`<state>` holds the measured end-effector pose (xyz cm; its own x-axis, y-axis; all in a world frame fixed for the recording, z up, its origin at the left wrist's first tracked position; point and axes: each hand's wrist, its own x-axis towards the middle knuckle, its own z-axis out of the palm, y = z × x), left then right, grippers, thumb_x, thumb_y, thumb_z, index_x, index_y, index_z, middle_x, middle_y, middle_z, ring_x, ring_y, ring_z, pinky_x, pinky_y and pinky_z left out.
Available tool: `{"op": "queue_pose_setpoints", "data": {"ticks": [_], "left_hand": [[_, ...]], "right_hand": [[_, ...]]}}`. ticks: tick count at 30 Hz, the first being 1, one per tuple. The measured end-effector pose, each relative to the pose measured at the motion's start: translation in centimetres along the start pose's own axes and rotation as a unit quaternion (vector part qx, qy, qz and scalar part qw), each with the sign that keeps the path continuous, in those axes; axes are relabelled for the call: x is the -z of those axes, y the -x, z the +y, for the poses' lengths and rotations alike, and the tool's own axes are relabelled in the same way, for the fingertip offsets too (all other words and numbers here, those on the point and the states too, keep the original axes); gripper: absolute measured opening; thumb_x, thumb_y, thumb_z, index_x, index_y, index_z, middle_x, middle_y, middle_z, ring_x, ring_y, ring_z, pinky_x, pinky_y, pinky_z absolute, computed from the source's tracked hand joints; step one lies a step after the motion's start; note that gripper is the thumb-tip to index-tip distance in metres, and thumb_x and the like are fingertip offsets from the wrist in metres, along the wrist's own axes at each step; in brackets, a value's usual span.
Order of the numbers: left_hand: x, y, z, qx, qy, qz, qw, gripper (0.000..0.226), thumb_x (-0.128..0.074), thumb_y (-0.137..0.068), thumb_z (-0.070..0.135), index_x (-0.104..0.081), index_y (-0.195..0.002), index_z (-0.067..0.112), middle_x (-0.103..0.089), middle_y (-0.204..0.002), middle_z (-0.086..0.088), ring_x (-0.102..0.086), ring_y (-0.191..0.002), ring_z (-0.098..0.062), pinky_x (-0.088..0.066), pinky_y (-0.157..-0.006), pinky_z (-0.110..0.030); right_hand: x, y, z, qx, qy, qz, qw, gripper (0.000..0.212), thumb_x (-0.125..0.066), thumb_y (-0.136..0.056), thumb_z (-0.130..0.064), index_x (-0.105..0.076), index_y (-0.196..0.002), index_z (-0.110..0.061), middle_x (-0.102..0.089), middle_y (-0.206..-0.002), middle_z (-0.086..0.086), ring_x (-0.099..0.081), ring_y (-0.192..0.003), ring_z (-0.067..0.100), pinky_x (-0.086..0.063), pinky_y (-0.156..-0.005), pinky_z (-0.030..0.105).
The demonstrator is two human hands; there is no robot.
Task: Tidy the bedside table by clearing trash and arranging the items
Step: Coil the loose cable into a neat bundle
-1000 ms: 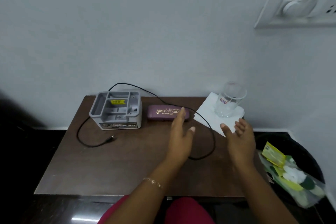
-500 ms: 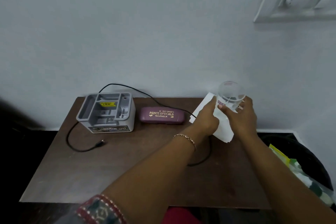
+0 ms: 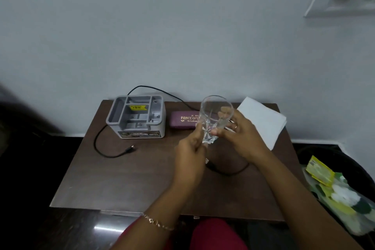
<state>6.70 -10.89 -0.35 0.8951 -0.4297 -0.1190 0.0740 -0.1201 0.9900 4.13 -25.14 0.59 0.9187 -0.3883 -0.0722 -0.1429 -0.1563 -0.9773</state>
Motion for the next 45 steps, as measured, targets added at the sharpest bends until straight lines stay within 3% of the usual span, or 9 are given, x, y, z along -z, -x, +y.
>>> {"op": "queue_pose_setpoints", "data": {"ticks": [6,10,15,19,23,26,31,34,45], "left_hand": [[2.0,1.7,-0.3,0.004,0.053,0.026,0.998,0.059,-0.044,-0.086,-0.017,-0.043,-0.137,0.013,-0.056,-0.132,0.007,-0.05,-0.123,0.001,-0.037,-0.109,-0.027],[2.1,1.9,-0.9,0.04,0.055,0.039,0.997,0.06,-0.045,-0.086,-0.018,-0.039,-0.135,0.016,-0.055,-0.115,0.027,-0.054,-0.097,0.023,-0.041,-0.099,-0.014],[1.8,1.7,-1.2,0.062,0.054,0.054,0.995,0.063,-0.045,-0.087,-0.017,-0.033,-0.128,0.028,-0.048,-0.114,0.03,-0.053,-0.088,0.027,-0.041,-0.09,-0.004],[1.8,1.7,-1.3,0.069,0.055,0.044,0.995,0.059,-0.046,-0.087,-0.015,-0.037,-0.138,0.014,-0.049,-0.12,0.024,-0.052,-0.089,0.028,-0.04,-0.095,-0.01],[3.3,2.2,-1.0,0.073,0.019,0.052,0.996,0.053,-0.053,-0.089,-0.003,-0.04,-0.138,0.011,-0.049,-0.125,0.012,-0.053,-0.105,0.013,-0.042,-0.095,-0.017],[7.2,2.9,-2.3,0.073,-0.079,0.14,0.984,0.037,-0.059,-0.089,0.016,-0.057,-0.123,0.029,-0.064,-0.112,0.009,-0.061,-0.105,-0.01,-0.05,-0.092,-0.032],[16.5,2.1,-5.4,0.106,-0.212,0.324,0.916,0.018,-0.061,-0.086,0.032,-0.057,-0.103,0.036,-0.062,-0.108,-0.005,-0.061,-0.095,-0.029,-0.051,-0.085,-0.052],[20.2,-0.1,-5.3,0.156,-0.275,0.395,0.863,0.037,-0.063,-0.085,0.024,-0.055,-0.12,0.015,-0.052,-0.127,-0.018,-0.052,-0.113,-0.039,-0.043,-0.095,-0.055],[23.4,-5.5,-5.4,0.219,-0.324,0.293,0.873,0.027,-0.064,-0.085,0.026,-0.069,-0.103,0.006,-0.067,-0.108,-0.02,-0.059,-0.105,-0.042,-0.048,-0.091,-0.044]], "right_hand": [[-2.3,-0.5,0.1,0.002,0.004,-0.066,0.998,0.053,-0.075,-0.071,-0.002,-0.054,-0.103,-0.038,-0.066,-0.104,-0.014,-0.064,-0.092,-0.006,-0.051,-0.077,0.012],[-2.8,-0.5,1.2,-0.004,0.016,-0.083,0.996,0.054,-0.075,-0.071,-0.005,-0.056,-0.11,-0.036,-0.068,-0.111,-0.009,-0.064,-0.104,0.007,-0.052,-0.091,0.03],[-3.1,-0.6,1.6,-0.006,-0.001,-0.094,0.996,0.056,-0.071,-0.074,0.002,-0.052,-0.117,-0.03,-0.065,-0.113,-0.012,-0.063,-0.103,-0.001,-0.052,-0.083,0.018],[-3.1,-0.6,1.3,-0.009,0.009,-0.106,0.994,0.058,-0.067,-0.077,0.005,-0.049,-0.111,-0.038,-0.061,-0.109,-0.022,-0.06,-0.097,-0.014,-0.05,-0.08,0.012],[-3.1,0.6,1.8,-0.046,0.008,-0.052,0.998,0.071,-0.071,-0.075,0.002,-0.04,-0.135,-0.021,-0.052,-0.129,-0.011,-0.053,-0.117,0.001,-0.045,-0.09,0.014],[-2.3,3.4,2.7,-0.052,0.136,0.067,0.987,0.055,-0.073,-0.076,-0.009,-0.053,-0.127,-0.016,-0.057,-0.118,-0.004,-0.057,-0.1,0.008,-0.043,-0.072,0.002],[-1.1,7.4,5.7,-0.021,0.254,0.21,0.944,0.017,-0.069,-0.081,-0.015,-0.066,-0.097,-0.012,-0.062,-0.095,0.004,-0.061,-0.079,0.015,-0.052,-0.083,0.043],[-0.3,7.2,6.8,-0.062,0.252,0.279,0.925,0.018,-0.067,-0.082,-0.016,-0.063,-0.097,-0.006,-0.06,-0.096,0.011,-0.06,-0.081,0.025,-0.051,-0.081,0.042],[1.0,3.3,6.7,-0.183,0.257,0.261,0.912,0.013,-0.062,-0.081,-0.01,-0.068,-0.07,-0.007,-0.063,-0.068,0.008,-0.049,-0.06,0.012,-0.031,-0.052,0.017]]}}
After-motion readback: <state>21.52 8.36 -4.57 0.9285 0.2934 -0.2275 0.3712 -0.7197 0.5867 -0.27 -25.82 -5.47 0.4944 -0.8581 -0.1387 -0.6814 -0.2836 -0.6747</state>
